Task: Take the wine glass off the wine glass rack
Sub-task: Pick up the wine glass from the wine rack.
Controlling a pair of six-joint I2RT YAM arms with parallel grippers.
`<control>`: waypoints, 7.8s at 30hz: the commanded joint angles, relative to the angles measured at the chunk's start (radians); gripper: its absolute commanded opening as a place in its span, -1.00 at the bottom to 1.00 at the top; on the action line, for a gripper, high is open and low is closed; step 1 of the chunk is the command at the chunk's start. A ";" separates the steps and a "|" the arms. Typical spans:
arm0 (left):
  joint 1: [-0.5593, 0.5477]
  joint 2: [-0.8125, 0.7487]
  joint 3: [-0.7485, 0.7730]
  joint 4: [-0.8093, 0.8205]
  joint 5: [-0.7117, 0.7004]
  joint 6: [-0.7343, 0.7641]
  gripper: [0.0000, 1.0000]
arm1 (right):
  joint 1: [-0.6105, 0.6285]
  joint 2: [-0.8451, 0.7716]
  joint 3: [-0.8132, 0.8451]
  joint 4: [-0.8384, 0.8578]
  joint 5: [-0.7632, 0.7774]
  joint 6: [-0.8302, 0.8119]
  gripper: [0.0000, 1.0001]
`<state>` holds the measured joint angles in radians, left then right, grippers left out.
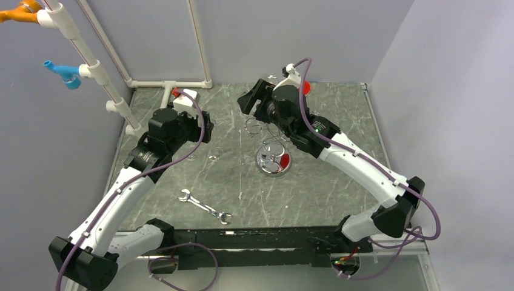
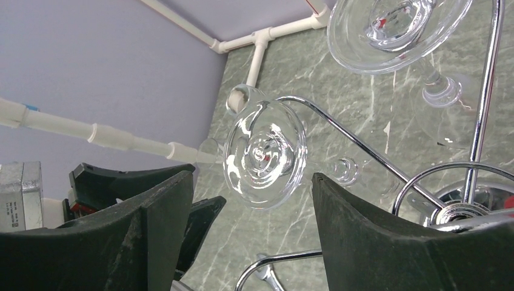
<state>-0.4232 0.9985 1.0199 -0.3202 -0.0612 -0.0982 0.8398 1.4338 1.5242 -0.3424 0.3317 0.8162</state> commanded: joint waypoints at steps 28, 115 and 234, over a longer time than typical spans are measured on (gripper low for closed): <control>-0.003 0.000 0.039 0.012 -0.012 0.003 0.58 | -0.062 -0.013 -0.072 0.171 -0.085 0.025 0.26; -0.004 0.015 0.046 0.003 -0.012 0.009 0.57 | -0.137 -0.130 -0.292 0.473 -0.275 0.269 -1.00; -0.003 0.004 0.059 -0.015 -0.022 0.025 0.57 | -0.183 0.005 -0.017 0.399 -0.336 0.263 -1.00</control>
<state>-0.4232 1.0126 1.0328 -0.3431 -0.0769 -0.0895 0.6552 1.4849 1.4429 -0.0086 -0.0425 1.1076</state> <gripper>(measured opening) 0.783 0.104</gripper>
